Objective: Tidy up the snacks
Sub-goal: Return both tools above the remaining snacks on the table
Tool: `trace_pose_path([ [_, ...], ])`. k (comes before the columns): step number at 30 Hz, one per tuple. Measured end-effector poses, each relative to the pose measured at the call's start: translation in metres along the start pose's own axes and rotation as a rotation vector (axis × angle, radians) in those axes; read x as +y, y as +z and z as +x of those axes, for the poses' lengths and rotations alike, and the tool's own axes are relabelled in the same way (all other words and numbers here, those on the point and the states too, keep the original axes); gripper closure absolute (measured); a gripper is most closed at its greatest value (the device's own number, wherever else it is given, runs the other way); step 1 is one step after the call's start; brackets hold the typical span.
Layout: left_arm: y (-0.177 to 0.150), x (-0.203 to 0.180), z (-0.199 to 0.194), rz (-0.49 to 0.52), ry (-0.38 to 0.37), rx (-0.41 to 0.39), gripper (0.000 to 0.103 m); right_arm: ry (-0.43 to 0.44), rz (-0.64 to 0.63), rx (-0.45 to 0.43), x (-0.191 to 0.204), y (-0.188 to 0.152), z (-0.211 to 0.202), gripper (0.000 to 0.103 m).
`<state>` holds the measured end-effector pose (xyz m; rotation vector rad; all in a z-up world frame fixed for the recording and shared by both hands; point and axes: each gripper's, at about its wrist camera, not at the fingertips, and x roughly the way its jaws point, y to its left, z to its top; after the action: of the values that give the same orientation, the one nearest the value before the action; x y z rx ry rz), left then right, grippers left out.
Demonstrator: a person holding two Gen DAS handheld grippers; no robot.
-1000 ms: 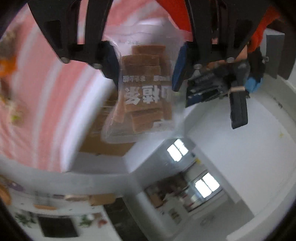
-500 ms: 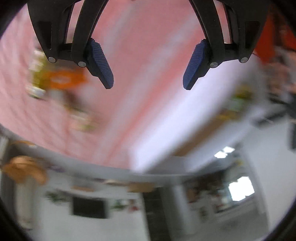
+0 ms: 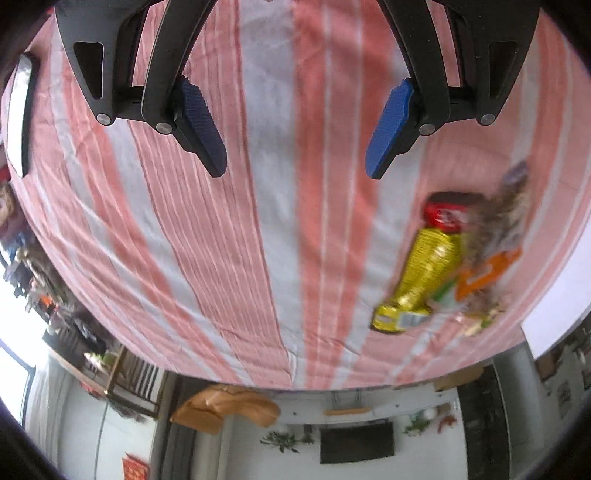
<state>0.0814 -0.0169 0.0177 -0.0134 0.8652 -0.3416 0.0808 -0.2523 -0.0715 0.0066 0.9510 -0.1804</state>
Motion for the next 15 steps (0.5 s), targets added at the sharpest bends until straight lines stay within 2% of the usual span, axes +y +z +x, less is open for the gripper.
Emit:
trace_pose_path([
  [3,-0.005,0.003,0.031,0.009,0.059,0.032,0.001,0.012,0.001,-0.009,-0.002,-0.004,0.0,0.021],
  [8,-0.011,0.016,0.056,0.025,0.141,0.023,0.001,0.034,0.035,-0.009,-0.006,-0.012,-0.006,0.015],
  [12,-0.02,0.025,0.077,0.021,0.157,0.039,0.001,0.03,0.037,-0.006,-0.003,-0.01,-0.003,0.014],
  [15,-0.029,0.032,0.087,-0.007,0.142,0.057,0.001,0.031,0.038,-0.005,-0.003,-0.011,-0.002,0.013],
])
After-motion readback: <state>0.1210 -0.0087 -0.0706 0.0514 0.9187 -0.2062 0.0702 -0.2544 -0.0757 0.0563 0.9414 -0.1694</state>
